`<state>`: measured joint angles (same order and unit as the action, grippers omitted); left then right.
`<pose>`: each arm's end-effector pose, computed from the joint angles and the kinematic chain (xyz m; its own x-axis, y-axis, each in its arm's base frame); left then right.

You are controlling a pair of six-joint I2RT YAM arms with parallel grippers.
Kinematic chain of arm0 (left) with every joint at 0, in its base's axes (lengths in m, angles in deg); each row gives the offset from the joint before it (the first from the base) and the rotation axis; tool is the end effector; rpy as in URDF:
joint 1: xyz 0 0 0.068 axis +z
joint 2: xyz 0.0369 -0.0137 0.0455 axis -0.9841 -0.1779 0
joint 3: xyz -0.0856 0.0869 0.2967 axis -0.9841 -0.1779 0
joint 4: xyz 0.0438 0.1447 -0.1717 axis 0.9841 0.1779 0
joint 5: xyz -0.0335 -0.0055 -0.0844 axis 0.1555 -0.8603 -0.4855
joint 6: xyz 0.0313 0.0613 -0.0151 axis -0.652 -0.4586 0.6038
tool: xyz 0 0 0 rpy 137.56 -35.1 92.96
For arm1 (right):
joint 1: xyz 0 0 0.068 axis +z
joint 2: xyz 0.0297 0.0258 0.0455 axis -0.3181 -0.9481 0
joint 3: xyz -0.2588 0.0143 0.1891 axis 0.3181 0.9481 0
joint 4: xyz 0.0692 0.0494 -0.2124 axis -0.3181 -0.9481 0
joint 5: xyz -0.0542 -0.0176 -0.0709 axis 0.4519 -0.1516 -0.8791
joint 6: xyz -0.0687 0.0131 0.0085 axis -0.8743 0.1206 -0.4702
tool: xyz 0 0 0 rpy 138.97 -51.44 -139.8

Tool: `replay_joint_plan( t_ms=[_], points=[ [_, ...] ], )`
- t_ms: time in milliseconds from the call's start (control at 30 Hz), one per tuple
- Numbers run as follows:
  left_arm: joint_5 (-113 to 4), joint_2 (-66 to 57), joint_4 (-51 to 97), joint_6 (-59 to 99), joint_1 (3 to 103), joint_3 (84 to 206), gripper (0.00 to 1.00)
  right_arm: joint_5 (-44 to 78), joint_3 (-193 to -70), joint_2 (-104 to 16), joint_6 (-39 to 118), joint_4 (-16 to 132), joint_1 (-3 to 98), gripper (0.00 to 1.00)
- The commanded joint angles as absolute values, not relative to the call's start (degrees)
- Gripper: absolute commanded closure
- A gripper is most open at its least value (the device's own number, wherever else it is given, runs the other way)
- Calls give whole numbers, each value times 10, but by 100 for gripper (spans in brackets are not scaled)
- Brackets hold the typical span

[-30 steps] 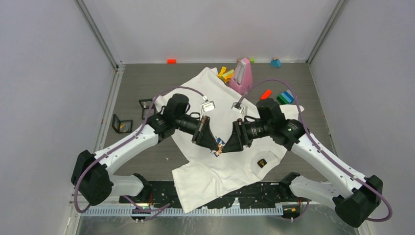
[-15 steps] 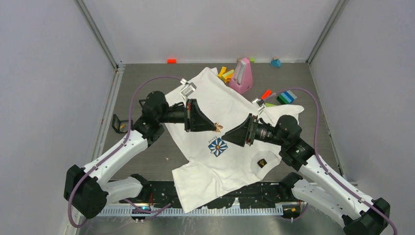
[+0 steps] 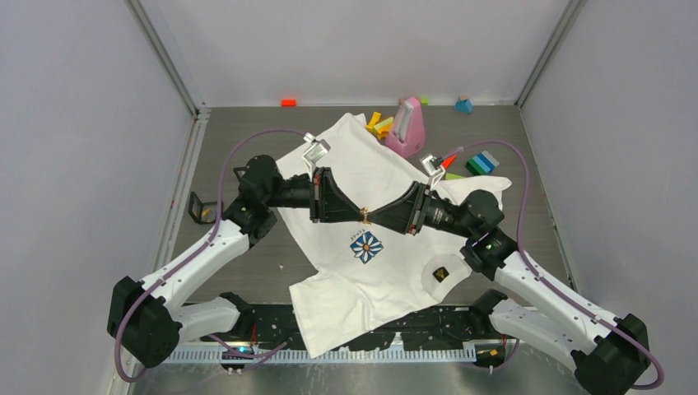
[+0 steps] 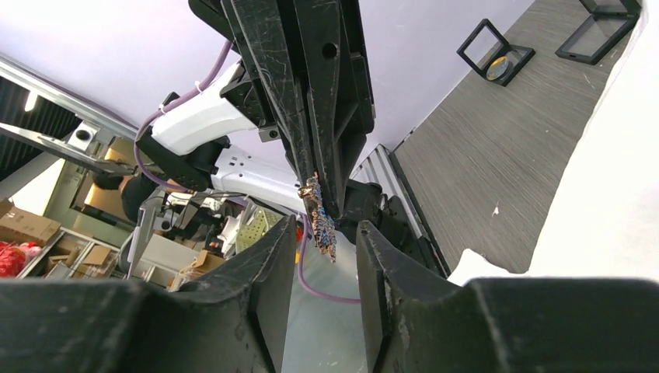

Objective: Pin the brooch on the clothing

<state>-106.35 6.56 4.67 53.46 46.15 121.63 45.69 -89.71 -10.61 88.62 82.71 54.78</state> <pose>0.1446 -0.1560 0.4051 -0.6558 0.0131 -0.7548 0.7522 -0.0744 -0.6548 0.0973 0.1137 0.3757 -0.7030 0.3129 -0.6387 -0.6492 0.0843 0.7559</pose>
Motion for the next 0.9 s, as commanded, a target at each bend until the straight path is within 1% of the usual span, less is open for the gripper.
replay_joint_plan(
  t_ms=[0,67,200,367,467,533,800,867],
  points=[
    [-1075,81,13,540,463,1216,100,469,-900,-107,897,875,552,61],
    [-1074,81,12,539,463,1216,100,469,-896,-105,898,874,552,64],
    [-1077,79,11,540,463,1216,100,458,-891,-103,895,868,552,72],
    [-1089,77,-4,549,463,1215,100,434,-897,-119,880,826,552,89],
    [-1100,79,-7,548,461,1215,100,411,-901,-130,875,803,552,96],
    [-1104,79,-7,547,457,1215,100,401,-905,-140,873,788,552,99],
    [-1115,60,-4,550,439,1217,100,399,-929,-182,864,780,554,99],
    [-1107,56,2,548,438,1216,100,408,-936,-192,861,781,556,98]
  ],
)
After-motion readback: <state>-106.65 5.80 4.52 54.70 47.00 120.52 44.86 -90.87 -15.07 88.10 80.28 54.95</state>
